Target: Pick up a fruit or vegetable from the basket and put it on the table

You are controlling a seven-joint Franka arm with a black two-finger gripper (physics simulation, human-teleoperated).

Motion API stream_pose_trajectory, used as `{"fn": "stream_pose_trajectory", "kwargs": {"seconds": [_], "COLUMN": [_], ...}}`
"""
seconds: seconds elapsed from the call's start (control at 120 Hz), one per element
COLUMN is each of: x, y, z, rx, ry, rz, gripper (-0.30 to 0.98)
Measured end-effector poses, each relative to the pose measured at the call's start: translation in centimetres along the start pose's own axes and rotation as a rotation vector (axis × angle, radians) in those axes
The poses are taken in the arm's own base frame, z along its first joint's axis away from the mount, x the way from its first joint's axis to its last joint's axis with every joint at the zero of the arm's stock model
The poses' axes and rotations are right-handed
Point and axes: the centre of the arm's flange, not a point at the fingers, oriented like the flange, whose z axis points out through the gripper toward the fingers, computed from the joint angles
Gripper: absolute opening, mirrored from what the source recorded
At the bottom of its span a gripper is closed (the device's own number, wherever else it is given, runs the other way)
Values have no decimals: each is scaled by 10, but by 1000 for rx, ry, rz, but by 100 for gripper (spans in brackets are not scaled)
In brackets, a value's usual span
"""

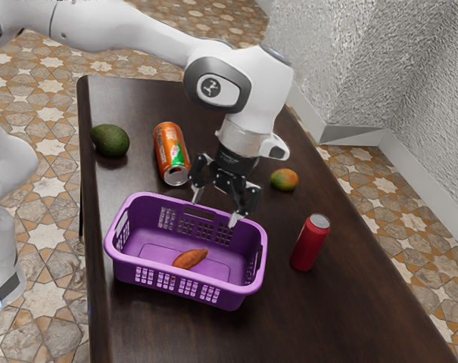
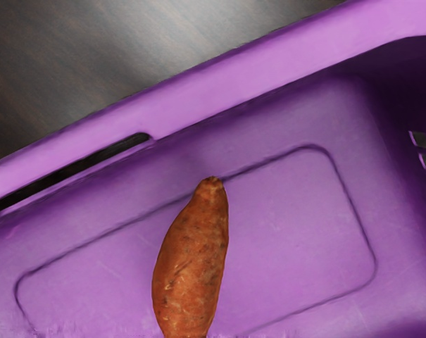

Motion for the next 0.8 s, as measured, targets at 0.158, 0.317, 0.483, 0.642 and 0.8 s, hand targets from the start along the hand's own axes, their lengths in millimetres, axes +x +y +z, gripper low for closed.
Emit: {"fn": "stream_pose_trajectory", "kwargs": {"seconds": [0.158,0.317,0.483,0.642,0.8], "x": [-21,-32,-44,-43,-45], "y": [12,5,-4,-10,-14], "z": [18,30,50,66,78], "rx": [2,28,31,43,57], "ry": [41,122,90,80,76], "rz": [-90,-134,-202,-249,-261], "gripper": [69,69,69,69,69]}}
